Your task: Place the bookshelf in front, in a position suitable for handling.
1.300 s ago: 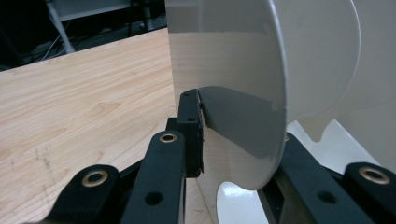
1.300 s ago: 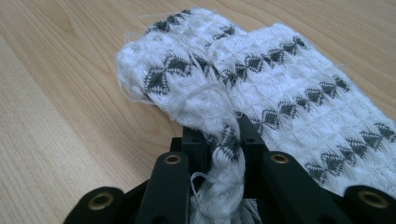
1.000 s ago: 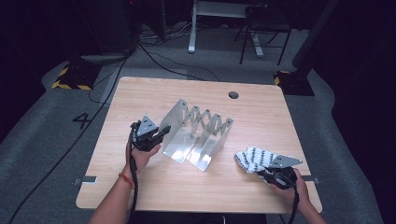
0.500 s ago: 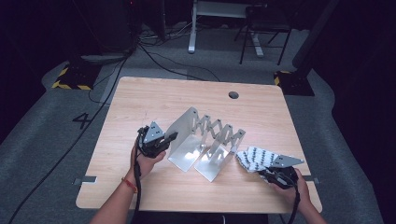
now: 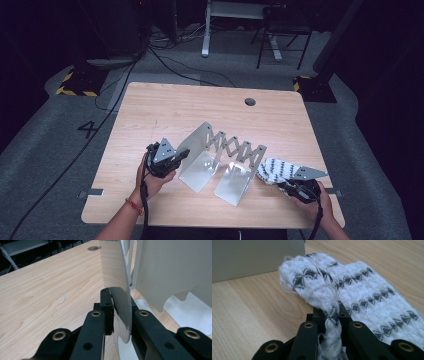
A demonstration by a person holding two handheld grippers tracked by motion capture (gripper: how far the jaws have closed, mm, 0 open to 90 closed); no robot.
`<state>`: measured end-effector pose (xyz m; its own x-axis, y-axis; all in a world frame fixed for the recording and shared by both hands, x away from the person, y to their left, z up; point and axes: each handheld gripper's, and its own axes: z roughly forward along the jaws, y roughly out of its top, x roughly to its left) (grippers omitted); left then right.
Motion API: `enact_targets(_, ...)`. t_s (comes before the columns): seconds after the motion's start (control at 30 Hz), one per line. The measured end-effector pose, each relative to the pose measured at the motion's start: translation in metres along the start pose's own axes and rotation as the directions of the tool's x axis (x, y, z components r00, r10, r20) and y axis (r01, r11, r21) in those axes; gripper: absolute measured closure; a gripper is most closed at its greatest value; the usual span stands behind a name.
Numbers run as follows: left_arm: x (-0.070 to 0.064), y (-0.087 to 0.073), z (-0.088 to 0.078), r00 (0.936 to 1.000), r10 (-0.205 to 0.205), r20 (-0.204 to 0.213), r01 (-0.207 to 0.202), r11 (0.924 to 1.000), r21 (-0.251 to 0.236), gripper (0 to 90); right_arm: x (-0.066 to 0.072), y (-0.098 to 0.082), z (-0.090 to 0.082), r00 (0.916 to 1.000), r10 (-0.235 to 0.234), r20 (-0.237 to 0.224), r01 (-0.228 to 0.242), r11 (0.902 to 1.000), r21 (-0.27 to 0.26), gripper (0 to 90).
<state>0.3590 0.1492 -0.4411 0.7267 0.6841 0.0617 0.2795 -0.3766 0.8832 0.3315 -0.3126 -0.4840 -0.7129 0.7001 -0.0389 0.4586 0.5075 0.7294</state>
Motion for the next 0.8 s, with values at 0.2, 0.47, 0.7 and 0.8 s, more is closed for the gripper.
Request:
enact_targets(0.2, -0.005, 0.001, -0.009, 0.9996, -0.006, -0.029, 0.006, 1.0, -0.003, 67.8, 0.001, 0.002, -0.009, 0.9999, 0.014, 0.004, -0.014, 0.9989, -0.044, 84.1)
enact_targets(0.47, -0.016, -0.01, -0.018, 0.9981, -0.017, -0.059, 0.021, 0.9972, 0.071, 35.2, 0.006, 0.01, -0.028, 0.9999, 0.012, 0.002, -0.012, 0.9913, -0.131, 84.1)
enact_targets(0.7, -0.022, -0.031, -0.006, 0.999, -0.032, -0.031, 0.036, 0.9853, 0.167, 28.8, 0.012, 0.024, -0.051, 1.0, 0.004, 0.006, -0.002, 0.9709, -0.24, 84.1)
enact_targets(0.8, -0.025, -0.039, 0.005, 0.9969, -0.004, -0.079, 0.022, 0.9743, 0.224, 29.1, 0.019, 0.034, -0.064, 0.9997, -0.021, 0.014, 0.024, 0.9536, -0.3, 84.2)
